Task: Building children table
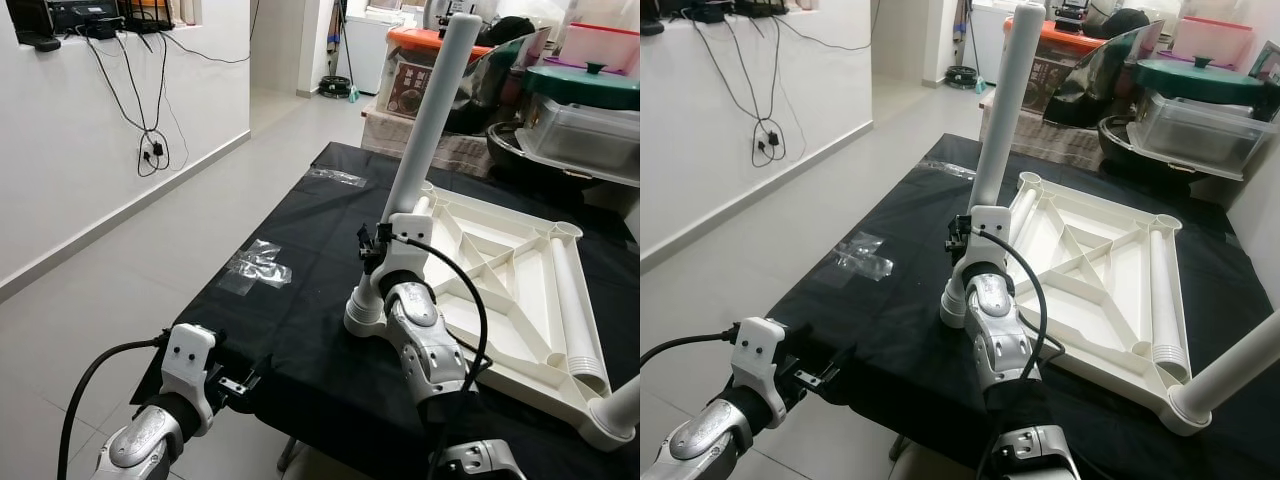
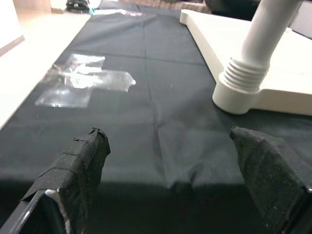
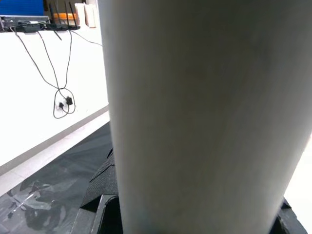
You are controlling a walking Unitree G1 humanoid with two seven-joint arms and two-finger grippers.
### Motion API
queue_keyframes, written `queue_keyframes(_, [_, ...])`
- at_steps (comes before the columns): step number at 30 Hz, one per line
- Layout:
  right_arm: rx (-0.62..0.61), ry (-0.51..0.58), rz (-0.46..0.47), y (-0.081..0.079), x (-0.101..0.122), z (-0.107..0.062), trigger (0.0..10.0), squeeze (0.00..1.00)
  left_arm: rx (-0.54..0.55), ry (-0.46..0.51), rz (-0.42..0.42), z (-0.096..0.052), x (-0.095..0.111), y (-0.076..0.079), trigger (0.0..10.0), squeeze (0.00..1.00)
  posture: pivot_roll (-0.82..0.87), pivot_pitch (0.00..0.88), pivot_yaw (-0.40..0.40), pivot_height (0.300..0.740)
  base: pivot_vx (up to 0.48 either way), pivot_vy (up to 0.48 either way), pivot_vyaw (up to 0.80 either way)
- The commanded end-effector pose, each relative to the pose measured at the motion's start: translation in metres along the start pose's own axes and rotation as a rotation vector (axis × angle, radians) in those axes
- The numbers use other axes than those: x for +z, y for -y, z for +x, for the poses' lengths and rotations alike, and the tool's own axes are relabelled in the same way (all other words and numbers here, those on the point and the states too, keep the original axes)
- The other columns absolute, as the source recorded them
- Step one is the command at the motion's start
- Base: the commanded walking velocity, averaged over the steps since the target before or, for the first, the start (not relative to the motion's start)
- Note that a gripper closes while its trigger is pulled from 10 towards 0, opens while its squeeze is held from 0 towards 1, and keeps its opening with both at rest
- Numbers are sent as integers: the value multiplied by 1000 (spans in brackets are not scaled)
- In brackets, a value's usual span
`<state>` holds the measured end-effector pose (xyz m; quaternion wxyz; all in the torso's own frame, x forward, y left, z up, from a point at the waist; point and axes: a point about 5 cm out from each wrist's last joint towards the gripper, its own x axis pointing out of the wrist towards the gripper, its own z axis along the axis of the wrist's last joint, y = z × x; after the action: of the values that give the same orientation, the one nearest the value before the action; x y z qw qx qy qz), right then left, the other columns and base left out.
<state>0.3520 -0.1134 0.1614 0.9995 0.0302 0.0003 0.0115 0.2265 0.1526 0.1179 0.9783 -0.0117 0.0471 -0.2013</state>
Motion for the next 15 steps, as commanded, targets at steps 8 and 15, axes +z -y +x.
queue_keyframes(8, [-48,-166,-29,14,-37,-7,10000,0,-4,7,-8,2,0,2,10000,0,71,0,-95,740,417,0,0])
queue_keyframes(15, [-48,-166,-28,14,-37,-8,10000,0,-35,9,-28,0,-1,7,10000,0,69,0,-94,740,175,0,0])
